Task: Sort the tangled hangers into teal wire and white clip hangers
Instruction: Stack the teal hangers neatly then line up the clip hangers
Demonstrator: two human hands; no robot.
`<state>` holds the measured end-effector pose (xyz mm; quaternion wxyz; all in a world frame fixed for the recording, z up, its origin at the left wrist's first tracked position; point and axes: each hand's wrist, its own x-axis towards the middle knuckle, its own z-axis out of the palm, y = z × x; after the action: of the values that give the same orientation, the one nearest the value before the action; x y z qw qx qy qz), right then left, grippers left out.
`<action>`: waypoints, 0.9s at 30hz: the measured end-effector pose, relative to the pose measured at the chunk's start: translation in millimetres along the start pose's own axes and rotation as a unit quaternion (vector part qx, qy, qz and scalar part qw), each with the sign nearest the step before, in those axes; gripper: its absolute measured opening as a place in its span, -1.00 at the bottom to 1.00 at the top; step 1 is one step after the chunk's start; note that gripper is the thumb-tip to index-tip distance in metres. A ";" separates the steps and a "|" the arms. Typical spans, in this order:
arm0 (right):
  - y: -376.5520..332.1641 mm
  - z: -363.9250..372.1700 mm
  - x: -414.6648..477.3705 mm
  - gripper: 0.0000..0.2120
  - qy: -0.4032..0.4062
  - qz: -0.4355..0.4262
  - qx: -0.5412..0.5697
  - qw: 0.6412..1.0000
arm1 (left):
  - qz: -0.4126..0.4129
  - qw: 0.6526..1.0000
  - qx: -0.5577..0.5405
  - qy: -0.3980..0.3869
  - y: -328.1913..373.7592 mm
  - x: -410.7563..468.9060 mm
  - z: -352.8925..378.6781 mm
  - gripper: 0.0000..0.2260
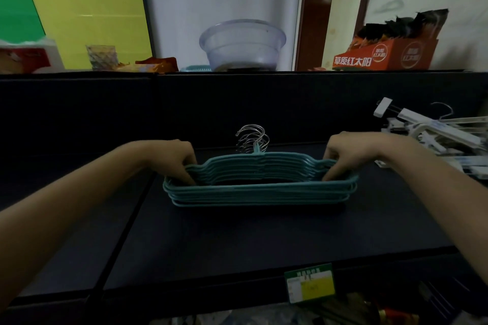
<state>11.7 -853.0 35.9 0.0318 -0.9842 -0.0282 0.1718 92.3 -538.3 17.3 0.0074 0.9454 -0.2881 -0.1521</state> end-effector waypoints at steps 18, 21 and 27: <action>-7.1 11.1 23.0 -0.68 0.007 0.050 -0.147 0.988 | -0.035 0.991 0.125 0.005 2.4 18.6 4.2 -0.74; -10.6 10.5 19.9 -0.75 0.003 0.038 -0.177 0.983 | -0.018 0.991 0.132 -0.002 2.9 18.6 1.6 -0.72; -6.3 10.7 17.2 -0.80 -0.002 0.040 -0.131 0.991 | -0.021 0.995 0.094 -0.002 1.0 16.3 1.1 -0.77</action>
<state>23.9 -845.0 20.5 -0.1042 -0.9800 -0.0109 0.1694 104.2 -548.0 11.8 -0.0855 0.9473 -0.2817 -0.1260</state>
